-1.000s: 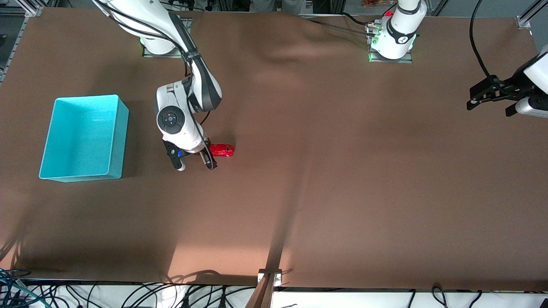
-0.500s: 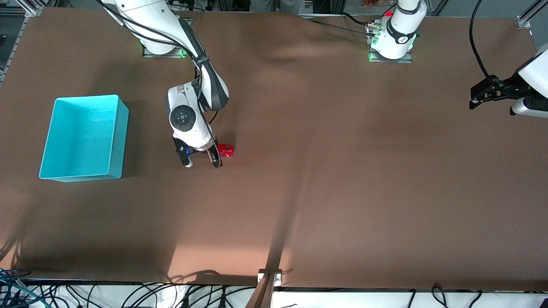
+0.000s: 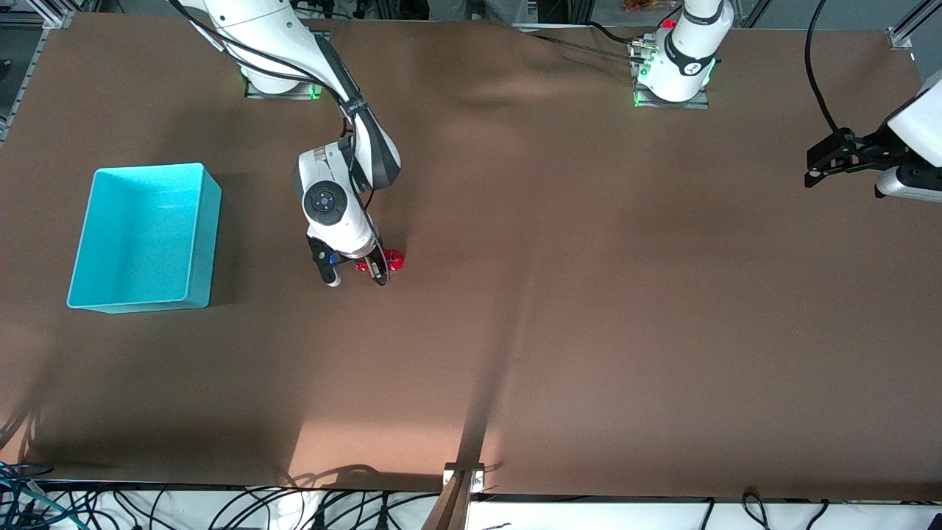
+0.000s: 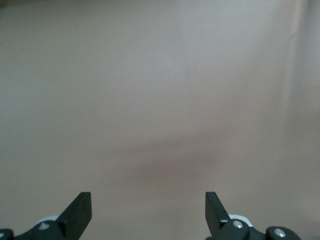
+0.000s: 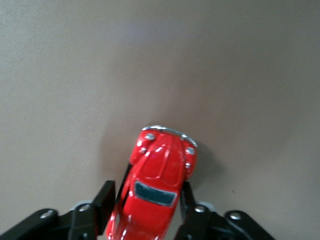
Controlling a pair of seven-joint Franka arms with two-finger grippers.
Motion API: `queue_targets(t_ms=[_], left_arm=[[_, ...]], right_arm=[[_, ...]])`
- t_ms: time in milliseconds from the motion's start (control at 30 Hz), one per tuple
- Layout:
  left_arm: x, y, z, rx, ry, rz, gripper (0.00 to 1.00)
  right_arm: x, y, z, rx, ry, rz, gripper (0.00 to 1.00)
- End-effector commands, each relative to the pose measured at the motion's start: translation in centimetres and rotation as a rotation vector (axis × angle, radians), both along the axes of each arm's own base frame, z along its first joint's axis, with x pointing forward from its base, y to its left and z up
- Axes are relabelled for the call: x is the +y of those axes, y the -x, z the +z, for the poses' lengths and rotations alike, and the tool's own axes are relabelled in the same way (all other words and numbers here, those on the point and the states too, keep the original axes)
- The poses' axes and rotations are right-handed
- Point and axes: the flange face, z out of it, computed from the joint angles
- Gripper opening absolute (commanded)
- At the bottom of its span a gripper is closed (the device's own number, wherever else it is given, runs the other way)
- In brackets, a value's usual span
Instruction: Wind red beetle toy and store in blue box
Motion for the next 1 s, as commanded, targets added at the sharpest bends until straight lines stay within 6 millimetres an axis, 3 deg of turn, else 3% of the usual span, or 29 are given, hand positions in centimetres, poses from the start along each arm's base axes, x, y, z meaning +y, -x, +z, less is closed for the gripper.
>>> queue_targets(t_ms=[0,200,467,733,967], left_arm=[[-0.3,0.3,0.8,0.023,-0.019,-0.005,1.0],[-0.3,0.8,1.2,0.032,0.049,0.012,1.0],[0.0,1.0,1.3,0.035,0.06,0.013,1.0],[0.1,1.0,1.4,0.033,0.059,0.015,1.0],[0.1,0.8,1.8,0.022,0.059,0.021,1.0]], right_arm=[[0.3,0.2,0.3,-0.009,-0.016,0.011,0.2],[0.4,-0.8,3.2,-0.019,-0.037,0.019,0.18],[-2.6,-3.6,9.6,0.004,-0.062,0.073,0.17],[-8.8,-5.9,15.7,0.071,-0.071,0.178,0.14],[-15.2,-6.0,20.0,0.124,-0.09,0.297,0.14]])
